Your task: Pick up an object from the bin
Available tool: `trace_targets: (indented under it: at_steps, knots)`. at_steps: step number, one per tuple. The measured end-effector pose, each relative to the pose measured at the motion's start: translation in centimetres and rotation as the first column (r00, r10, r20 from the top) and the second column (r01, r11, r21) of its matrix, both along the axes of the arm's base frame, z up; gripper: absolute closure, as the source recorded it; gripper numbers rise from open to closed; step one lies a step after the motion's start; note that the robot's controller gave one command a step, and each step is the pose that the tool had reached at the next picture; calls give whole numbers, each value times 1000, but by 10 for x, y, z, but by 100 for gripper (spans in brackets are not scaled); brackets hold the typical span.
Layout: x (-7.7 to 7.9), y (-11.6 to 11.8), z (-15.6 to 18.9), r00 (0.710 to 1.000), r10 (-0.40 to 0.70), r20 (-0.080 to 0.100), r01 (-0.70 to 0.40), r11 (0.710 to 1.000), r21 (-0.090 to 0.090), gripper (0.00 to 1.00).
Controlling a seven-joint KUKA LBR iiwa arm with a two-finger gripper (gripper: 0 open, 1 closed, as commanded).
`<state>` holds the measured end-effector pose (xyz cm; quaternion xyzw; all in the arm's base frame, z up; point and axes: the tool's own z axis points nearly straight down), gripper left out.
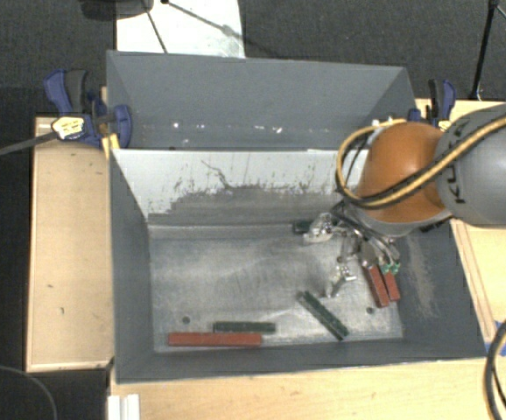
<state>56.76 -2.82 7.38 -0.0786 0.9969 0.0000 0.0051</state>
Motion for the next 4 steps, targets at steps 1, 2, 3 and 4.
trace_targets:
  at_steps: [1,2,3,4]
  knots:
    - [-26,-3,0,997,72,8,-72,997,-1,0]
    - [-66,15,7,971,238,6,-238,971,-4,0]
    - [-79,43,1,993,119,8,-119,993,-1,100]
    - [-73,45,3,992,118,32,-118,993,0,0]
